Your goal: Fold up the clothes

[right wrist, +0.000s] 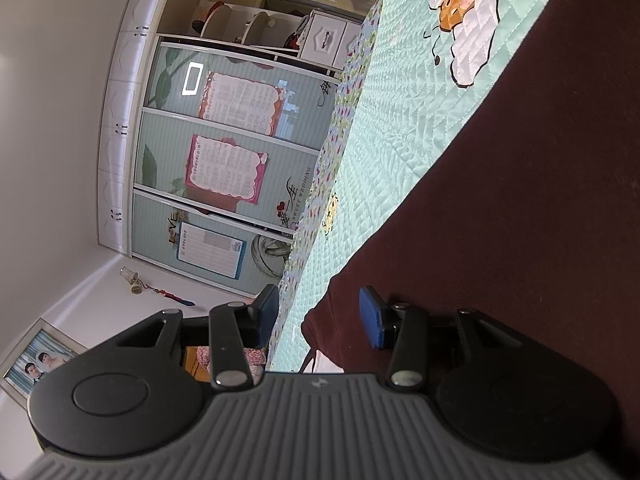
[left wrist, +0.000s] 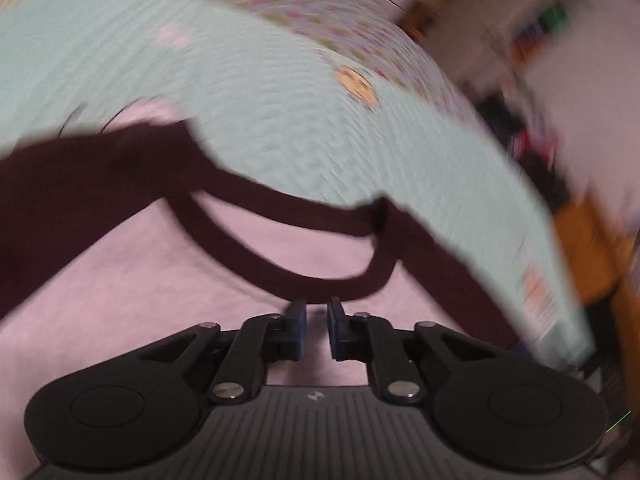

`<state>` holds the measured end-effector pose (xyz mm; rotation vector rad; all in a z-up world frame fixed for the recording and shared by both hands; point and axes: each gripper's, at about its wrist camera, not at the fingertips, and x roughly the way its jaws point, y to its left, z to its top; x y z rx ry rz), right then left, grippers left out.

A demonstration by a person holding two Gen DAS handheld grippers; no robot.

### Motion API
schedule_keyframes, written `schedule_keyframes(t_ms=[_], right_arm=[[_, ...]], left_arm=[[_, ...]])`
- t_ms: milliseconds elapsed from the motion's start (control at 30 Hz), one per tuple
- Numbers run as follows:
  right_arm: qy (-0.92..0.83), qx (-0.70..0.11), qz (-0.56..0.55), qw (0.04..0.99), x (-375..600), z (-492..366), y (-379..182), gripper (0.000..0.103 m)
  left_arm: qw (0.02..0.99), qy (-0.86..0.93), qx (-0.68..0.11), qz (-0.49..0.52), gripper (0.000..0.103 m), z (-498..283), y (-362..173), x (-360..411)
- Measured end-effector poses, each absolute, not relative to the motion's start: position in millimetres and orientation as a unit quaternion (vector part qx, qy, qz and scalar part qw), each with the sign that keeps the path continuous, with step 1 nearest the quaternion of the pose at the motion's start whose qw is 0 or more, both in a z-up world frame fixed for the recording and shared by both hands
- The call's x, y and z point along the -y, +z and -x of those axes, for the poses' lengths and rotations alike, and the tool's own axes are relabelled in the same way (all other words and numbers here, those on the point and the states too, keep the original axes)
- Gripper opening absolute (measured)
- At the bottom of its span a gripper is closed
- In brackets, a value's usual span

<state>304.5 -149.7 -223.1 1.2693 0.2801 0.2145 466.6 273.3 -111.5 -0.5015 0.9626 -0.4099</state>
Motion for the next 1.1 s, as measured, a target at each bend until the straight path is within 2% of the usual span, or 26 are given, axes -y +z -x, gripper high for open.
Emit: schedule_keyframes(t_ms=[100, 133, 167, 200, 233, 267, 400, 433, 467, 533, 600, 633, 733, 800, 833, 867, 900, 933, 1100], right_arm=[[0.099, -0.131, -0.588, 0.792, 149, -304, -223, 0.047], [0.099, -0.131, -0.588, 0.792, 149, -304, -223, 0.047], [0.098, -0.131, -0.588, 0.792, 149, -304, -222, 0.047], [0.098, -0.131, -0.588, 0.792, 149, -304, -222, 0.047], [0.098, -0.131, -0.587, 0.793, 149, -304, -222, 0.047], [0.098, -0.131, -0.587, 0.793, 148, -303, -222, 0.047], [0.097, -0.132, -0.585, 0.795, 148, -302, -223, 0.047], [0.096, -0.132, -0.584, 0.795, 148, -302, -223, 0.047], [0.096, -0.132, -0.583, 0.796, 148, -302, -222, 0.047], [0.095, -0.132, -0.583, 0.796, 148, -302, -222, 0.047], [0.096, -0.131, -0.584, 0.795, 149, -302, -222, 0.047], [0.096, -0.131, -0.585, 0.795, 149, -302, -222, 0.047], [0.097, -0.132, -0.584, 0.795, 150, -302, -223, 0.047], [0.096, -0.133, -0.584, 0.795, 149, -302, -222, 0.047], [0.095, -0.133, -0.583, 0.796, 149, -302, -221, 0.047], [0.094, -0.134, -0.583, 0.796, 149, -302, -221, 0.047], [0.094, -0.135, -0.583, 0.796, 149, -302, -221, 0.047], [0.093, -0.135, -0.582, 0.796, 149, -302, -220, 0.047], [0.09, -0.138, -0.58, 0.798, 148, -301, -218, 0.047]], left_arm=[[0.859, -0.19, -0.399, 0.26, 0.024, -449, -95, -302], [0.865, -0.178, -0.401, 0.243, 0.035, -446, -94, -307], [0.869, -0.149, -0.421, 0.213, 0.04, -447, -98, -309], [0.87, -0.115, -0.445, 0.176, 0.032, -449, -105, -311], [0.875, -0.106, -0.445, 0.16, 0.005, -446, -108, -316], [0.878, -0.098, -0.444, 0.15, 0.004, -444, -109, -321], [0.876, -0.083, -0.435, 0.193, 0.012, -442, -104, -338], [0.876, -0.077, -0.433, 0.195, 0.017, -445, -104, -341], [0.877, -0.072, -0.432, 0.198, 0.027, -447, -103, -344], [0.878, -0.061, -0.429, 0.202, 0.036, -451, -103, -350], [0.879, -0.049, -0.426, 0.207, 0.02, -456, -103, -356], [0.88, -0.044, -0.424, 0.209, 0.007, -458, -102, -359], [0.886, -0.031, -0.416, 0.202, 0.009, -463, -100, -364], [0.894, -0.027, -0.408, 0.182, 0.018, -464, -97, -365], [0.898, -0.025, -0.404, 0.172, 0.033, -465, -95, -365], [0.902, -0.023, -0.399, 0.162, 0.043, -465, -93, -365], [0.904, -0.016, -0.4, 0.15, 0.042, -467, -93, -366], [0.897, 0.005, -0.421, 0.131, 0.034, -473, -102, -373], [0.906, 0.035, -0.378, 0.187, 0.034, -440, -78, -406]])
